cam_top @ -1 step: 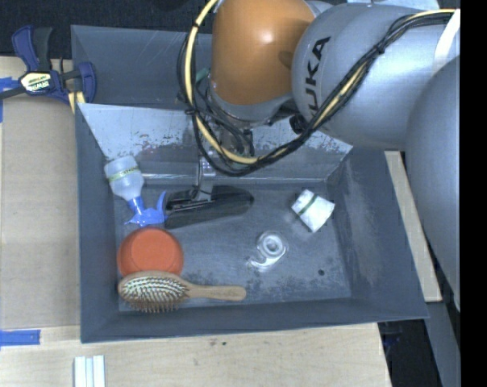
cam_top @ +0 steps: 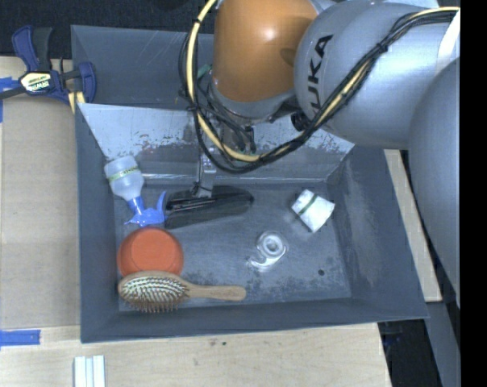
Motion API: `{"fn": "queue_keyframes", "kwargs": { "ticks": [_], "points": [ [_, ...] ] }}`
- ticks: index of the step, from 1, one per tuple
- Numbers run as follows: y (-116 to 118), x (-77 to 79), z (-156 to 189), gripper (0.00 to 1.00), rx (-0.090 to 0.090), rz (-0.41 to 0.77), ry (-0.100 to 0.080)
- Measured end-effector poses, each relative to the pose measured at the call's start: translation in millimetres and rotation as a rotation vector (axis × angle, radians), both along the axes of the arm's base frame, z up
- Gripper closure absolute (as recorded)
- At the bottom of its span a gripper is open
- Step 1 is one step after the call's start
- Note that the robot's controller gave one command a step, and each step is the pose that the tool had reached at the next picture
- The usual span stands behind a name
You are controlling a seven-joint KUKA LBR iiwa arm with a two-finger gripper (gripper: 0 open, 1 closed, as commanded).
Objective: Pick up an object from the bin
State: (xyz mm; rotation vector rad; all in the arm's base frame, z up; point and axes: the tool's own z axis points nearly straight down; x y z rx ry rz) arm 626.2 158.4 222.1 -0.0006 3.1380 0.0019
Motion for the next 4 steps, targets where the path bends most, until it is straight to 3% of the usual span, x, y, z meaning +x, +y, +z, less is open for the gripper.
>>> {"fn": "queue_keyframes", "kwargs": {
  "ticks": [1,2,3,4],
  "points": [
    [-68,-10.7,-139,0.0,-0.001,0.173,-0.003],
    [-72,-1.0,-76,0.0,0.002,0.178,-0.016],
    [-73,-9.4,-157,0.0,-0.001,0.177,-0.002],
    [-71,1.0,-152,0.0,0.006,0.056,-0.026]
  ]
}}
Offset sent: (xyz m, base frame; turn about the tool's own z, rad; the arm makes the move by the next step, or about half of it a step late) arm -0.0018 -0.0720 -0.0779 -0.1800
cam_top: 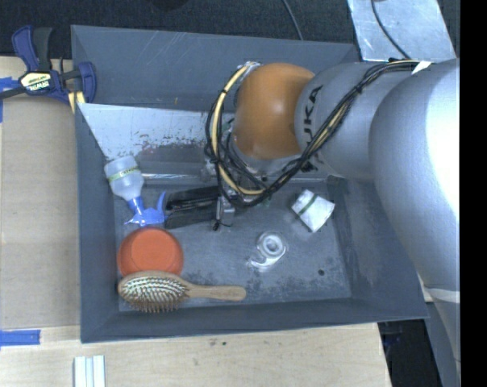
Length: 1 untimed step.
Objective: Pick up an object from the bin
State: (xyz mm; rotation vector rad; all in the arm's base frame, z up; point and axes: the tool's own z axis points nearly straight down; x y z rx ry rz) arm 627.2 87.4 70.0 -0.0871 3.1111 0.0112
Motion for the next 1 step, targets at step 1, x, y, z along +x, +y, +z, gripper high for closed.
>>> {"fn": "queue_keyframes", "kwargs": {
  "ticks": [1],
  "points": [
    [-1.8,-7.8,-1.9,1.0,-0.007,0.114,0.016]
  ]
}}
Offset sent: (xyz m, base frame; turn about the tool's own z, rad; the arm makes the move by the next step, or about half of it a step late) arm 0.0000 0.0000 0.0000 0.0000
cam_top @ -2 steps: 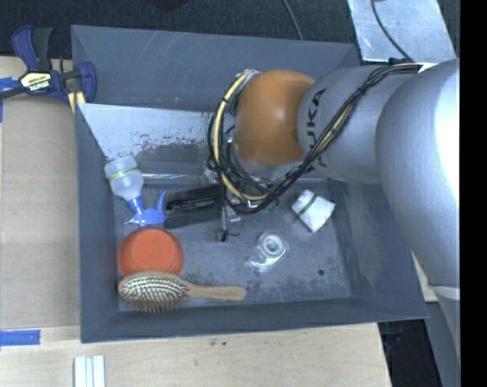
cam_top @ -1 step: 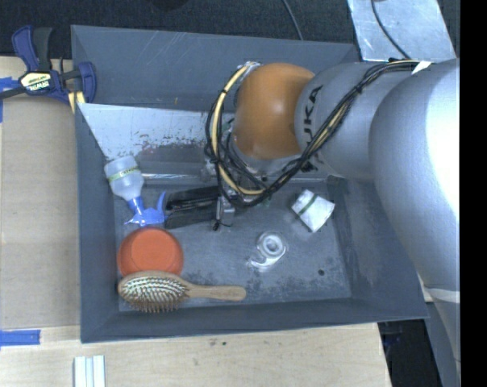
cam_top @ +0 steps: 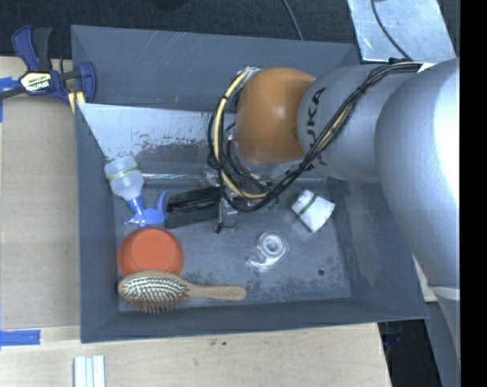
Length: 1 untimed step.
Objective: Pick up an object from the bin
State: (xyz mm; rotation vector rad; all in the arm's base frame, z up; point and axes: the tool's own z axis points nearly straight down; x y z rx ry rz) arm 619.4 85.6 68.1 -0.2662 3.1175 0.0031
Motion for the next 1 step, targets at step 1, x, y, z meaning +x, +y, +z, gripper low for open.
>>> {"fn": "queue_keyframes", "kwargs": {
  "ticks": [1],
  "points": [
    [0.0,0.0,0.3,1.0,0.0,0.0,0.0]
  ]
}}
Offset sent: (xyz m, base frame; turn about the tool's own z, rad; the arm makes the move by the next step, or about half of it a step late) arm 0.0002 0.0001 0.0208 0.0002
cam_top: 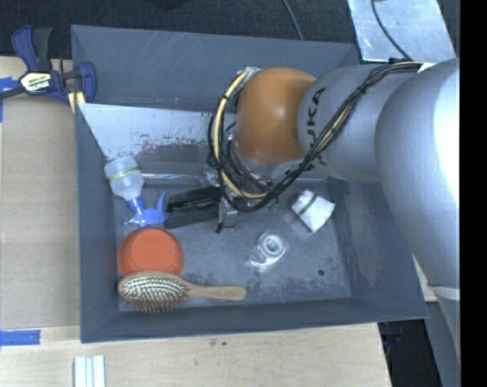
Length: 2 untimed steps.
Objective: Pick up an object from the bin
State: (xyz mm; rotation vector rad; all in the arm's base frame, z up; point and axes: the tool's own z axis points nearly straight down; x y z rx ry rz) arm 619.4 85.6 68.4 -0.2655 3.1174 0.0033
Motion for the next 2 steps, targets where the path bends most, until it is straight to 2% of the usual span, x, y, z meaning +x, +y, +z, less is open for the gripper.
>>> {"fn": "queue_keyframes", "kwargs": {
  "ticks": [2],
  "points": [
    [-1,-2.2,28,1.0,-0.001,-0.002,0.006]
  ]
}}
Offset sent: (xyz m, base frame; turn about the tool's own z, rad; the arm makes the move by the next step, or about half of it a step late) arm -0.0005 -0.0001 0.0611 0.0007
